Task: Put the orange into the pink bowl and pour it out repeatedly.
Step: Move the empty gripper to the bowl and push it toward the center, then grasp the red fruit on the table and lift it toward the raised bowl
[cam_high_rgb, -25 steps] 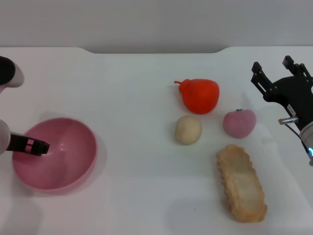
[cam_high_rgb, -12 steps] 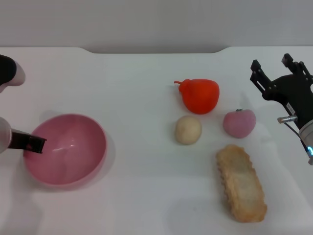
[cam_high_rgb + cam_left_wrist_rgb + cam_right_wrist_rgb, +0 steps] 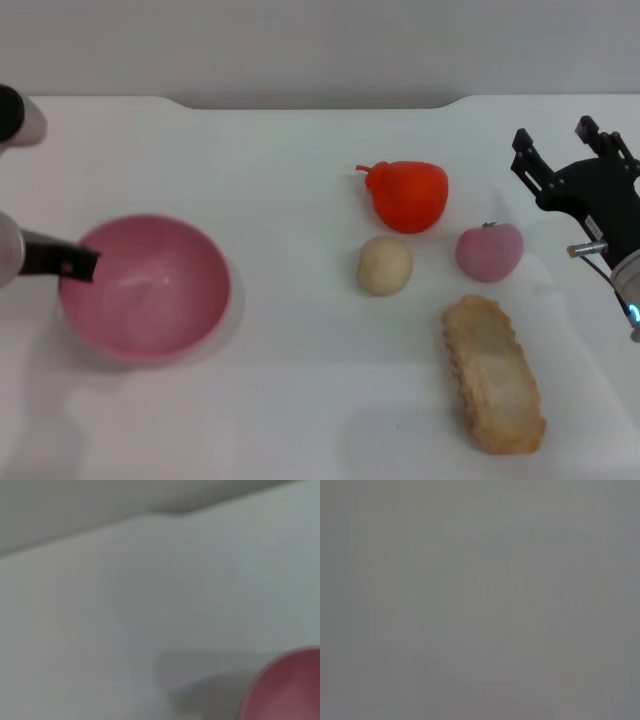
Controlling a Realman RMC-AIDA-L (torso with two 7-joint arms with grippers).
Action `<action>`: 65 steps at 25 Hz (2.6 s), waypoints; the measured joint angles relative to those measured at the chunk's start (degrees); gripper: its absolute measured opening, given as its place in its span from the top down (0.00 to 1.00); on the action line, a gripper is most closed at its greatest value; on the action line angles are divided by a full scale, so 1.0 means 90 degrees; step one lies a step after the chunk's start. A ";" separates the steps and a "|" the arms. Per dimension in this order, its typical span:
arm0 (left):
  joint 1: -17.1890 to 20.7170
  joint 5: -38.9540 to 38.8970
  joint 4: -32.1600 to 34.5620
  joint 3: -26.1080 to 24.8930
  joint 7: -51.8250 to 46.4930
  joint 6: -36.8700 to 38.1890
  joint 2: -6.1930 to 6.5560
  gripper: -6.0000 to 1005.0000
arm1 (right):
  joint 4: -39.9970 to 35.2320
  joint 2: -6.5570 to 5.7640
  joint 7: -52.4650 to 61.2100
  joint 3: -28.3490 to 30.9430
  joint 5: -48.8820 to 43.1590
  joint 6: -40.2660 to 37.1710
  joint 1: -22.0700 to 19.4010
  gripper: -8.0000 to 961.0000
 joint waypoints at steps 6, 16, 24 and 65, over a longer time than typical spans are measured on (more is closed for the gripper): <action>-0.0155 -0.0013 0.0556 -0.0063 0.0047 -0.0037 0.0018 0.93 | -0.0353 -0.0006 0.0035 0.0002 0.0000 0.0701 0.0008 0.19; -0.0397 0.0000 0.1122 -0.0299 0.0120 -0.0176 0.0016 0.95 | -0.1937 -0.0064 -0.0014 0.0403 -0.0243 0.3181 -0.0196 0.19; -0.0573 -0.0019 0.1121 -0.0324 0.0146 -0.0173 0.0005 0.95 | -0.2878 -0.0041 -0.0021 0.0908 -0.0646 0.5935 0.0201 0.20; -0.0797 -0.0021 0.0806 -0.0345 0.0318 -0.0015 0.0006 0.95 | -0.2124 -0.0015 -0.0622 0.1091 0.0492 0.7124 0.1575 0.63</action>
